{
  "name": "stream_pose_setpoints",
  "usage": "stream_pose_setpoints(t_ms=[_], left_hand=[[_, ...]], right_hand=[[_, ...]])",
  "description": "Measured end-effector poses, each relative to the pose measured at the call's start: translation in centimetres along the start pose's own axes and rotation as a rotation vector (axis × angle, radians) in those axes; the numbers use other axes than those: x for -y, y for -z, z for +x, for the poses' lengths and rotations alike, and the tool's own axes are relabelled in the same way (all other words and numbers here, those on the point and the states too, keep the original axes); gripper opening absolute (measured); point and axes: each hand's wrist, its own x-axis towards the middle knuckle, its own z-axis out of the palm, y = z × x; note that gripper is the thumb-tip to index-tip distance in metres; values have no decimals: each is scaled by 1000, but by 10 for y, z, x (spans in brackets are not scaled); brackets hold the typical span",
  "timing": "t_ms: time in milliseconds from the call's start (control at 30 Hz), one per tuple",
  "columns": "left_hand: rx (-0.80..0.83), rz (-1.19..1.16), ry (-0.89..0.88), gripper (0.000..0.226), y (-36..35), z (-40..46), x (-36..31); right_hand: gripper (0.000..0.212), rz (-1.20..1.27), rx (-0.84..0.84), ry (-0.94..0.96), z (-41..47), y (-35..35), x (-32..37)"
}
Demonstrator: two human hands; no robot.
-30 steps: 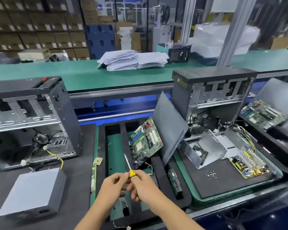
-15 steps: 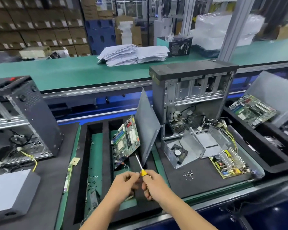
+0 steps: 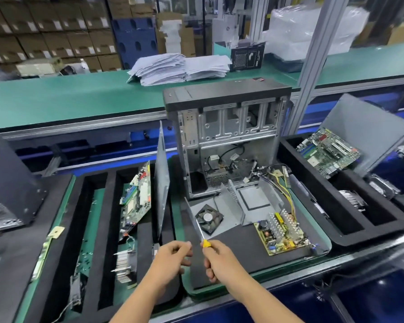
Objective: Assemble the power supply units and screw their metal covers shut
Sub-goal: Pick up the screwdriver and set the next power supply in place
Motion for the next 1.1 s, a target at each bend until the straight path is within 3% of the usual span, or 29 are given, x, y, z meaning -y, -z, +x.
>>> stream_pose_setpoints(t_ms=[467, 633, 900, 1100], left_hand=[[-58, -138, 58, 20, -15, 4, 20], [-134, -156, 98, 19, 1, 2, 41], [-255, -177, 158, 20, 48, -7, 69], [-257, -154, 164, 22, 83, -7, 78]], right_hand=[[26, 27, 3, -11, 7, 8, -19], [21, -245, 119, -4, 9, 3, -36], [28, -339, 201, -17, 17, -45, -47], [30, -367, 246, -8, 24, -86, -43]])
